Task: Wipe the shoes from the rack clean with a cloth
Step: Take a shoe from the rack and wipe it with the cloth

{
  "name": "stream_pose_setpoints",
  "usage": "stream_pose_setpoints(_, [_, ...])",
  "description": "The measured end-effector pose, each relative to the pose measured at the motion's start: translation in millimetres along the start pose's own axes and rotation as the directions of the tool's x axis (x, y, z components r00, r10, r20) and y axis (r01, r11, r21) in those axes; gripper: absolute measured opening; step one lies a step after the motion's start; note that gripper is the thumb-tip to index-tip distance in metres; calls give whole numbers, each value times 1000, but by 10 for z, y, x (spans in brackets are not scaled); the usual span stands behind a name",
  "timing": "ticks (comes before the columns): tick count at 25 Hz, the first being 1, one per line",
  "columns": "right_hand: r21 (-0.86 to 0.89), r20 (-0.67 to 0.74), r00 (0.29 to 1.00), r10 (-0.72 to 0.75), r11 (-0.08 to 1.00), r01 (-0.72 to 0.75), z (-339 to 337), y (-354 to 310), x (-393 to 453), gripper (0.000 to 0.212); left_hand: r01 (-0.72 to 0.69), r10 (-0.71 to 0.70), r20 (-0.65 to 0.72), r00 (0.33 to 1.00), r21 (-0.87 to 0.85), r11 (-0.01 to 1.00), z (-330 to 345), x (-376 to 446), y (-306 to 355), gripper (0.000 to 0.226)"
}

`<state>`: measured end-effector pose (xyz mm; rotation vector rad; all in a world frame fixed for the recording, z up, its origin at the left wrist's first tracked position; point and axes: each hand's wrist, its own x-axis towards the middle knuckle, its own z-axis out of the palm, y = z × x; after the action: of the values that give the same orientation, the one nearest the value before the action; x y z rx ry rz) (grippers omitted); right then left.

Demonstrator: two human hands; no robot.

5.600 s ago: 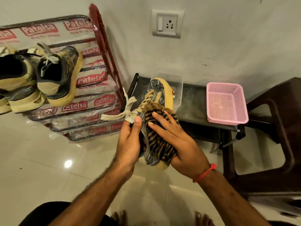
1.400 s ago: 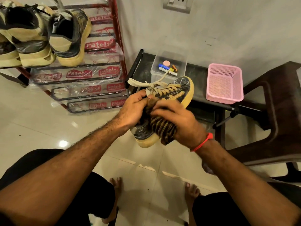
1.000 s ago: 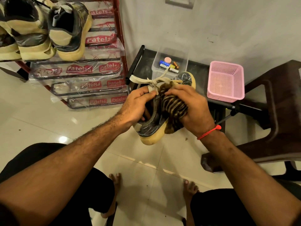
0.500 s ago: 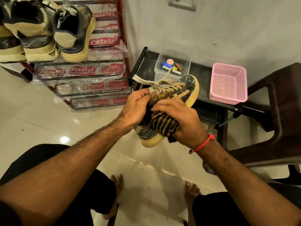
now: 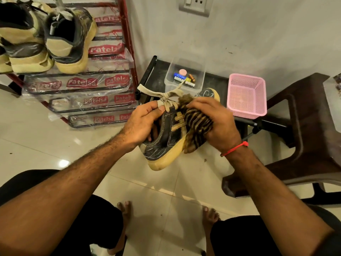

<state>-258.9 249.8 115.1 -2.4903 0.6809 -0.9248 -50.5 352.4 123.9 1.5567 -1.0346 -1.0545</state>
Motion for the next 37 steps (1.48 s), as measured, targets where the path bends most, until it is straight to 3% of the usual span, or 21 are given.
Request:
stream_pose_setpoints(4, [-158, -112, 970, 217, 959, -233, -156, 391, -32, 36, -55, 50, 87, 995, 59, 997, 23, 1, -33, 22])
stream_pose_setpoints(7, [-135, -182, 937, 299, 936, -325, -236, 459, -36, 37, -92, 83, 97, 992, 86, 992, 28, -18, -47, 22])
stream_pose_setpoints(11, [-23, -26, 979, 202, 979, -202, 13, 9, -61, 31, -81, 78, 43, 996, 89, 993, 16, -13, -96, 21])
stream_pose_setpoints(15, [192, 8, 995, 97, 977, -97, 202, -380, -85, 30, -30, 32, -56, 998, 37, 999, -45, 31, -91, 22])
stream_pose_setpoints(19, [252, 71, 997, -5, 968, -13, 186, -417, -114, 32, 25, -25, -72, 997, -8, 1000, -19, 56, -32, 29])
stream_pose_setpoints(22, [198, 104, 995, 2, 980, -23, 224, -398, -124, 41, 82, -85, -40, 996, -77, 994, -33, 70, 13, 26])
stream_pose_setpoints(25, [129, 35, 997, 69, 989, -73, 226, -314, -86, 45, 88, -72, 115, 991, -144, 986, -58, 81, 40, 13])
stream_pose_setpoints(28, [174, -31, 989, 142, 975, -135, 191, -252, -45, 41, 31, 10, 244, 970, -165, 986, -19, 78, 16, 35])
stream_pose_setpoints(32, [239, -67, 982, 179, 958, -158, 167, -321, -18, 34, 7, 26, 149, 989, -218, 976, 71, 105, -21, 36])
stream_pose_setpoints(34, [235, -42, 993, 107, 967, -94, 167, -452, -52, 33, 7, 22, 118, 993, -235, 972, 45, 135, -59, 33])
stream_pose_setpoints(37, [188, 124, 984, -131, 976, 106, 227, -614, -140, 32, 31, -2, 97, 995, -295, 955, -17, 155, -75, 33])
